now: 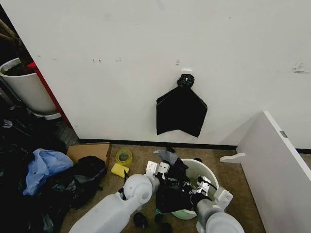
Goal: Place the garbage bag over the trash bin.
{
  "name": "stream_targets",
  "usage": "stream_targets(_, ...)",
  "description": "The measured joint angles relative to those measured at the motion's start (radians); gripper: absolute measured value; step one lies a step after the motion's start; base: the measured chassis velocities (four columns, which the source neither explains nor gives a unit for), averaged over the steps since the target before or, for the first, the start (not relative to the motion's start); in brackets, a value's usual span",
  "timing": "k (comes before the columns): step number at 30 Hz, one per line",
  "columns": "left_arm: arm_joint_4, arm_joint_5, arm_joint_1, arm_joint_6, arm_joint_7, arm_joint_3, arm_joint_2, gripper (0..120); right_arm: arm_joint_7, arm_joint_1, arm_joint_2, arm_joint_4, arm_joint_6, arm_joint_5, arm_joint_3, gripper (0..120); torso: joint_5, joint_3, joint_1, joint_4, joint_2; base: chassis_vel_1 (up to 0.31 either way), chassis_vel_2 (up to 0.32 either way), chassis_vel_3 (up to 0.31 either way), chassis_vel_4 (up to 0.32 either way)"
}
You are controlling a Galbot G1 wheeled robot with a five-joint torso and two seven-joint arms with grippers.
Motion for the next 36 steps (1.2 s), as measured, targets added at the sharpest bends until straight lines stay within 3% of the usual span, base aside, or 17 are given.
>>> stream_targets(11,-0.008,-0.029,0.02,-0.003,0.01,-0.05,0.009,26,-0.043,0.001,-0.013,-0.024,0.017,-0.12,0.02,0,-0.0001,0.0,0.0,0.0,0.0,0.0,0.0,0.0,0.0)
stream_targets(14,-0.019,-0.027,0.028,-0.003,0.021,-0.068,0.02,19,-0.054,0.006,-0.013,-0.039,0.026,-0.136,0.03,0,-0.0001,0.0,0.0,0.0,0.0,0.0,0.0,0.0,0.0)
stream_targets(17,-0.044,-0.007,0.055,-0.003,0.067,-0.123,0.046,7,-0.071,0.018,-0.015,-0.066,0.035,-0.142,0.061,0,0.0,0.0,0.0,0.0,0.0,0.0,0.0,0.0,0.0)
stream_targets(30,-0.106,0.101,0.189,-0.004,0.286,-0.369,0.073,5,-0.095,0.042,-0.027,-0.063,0.044,-0.118,0.143,0,-0.0001,0.0,0.0,0.0001,0.0,0.0,0.0,0.0,0.0)
stream_targets(36,-0.138,0.106,0.225,-0.004,0.319,-0.402,0.073,5,-0.095,0.039,-0.037,-0.041,0.041,-0.094,0.181,0,-0.0002,0.0,0.0,0.0,0.0,0.0,0.0,0.0,0.0)
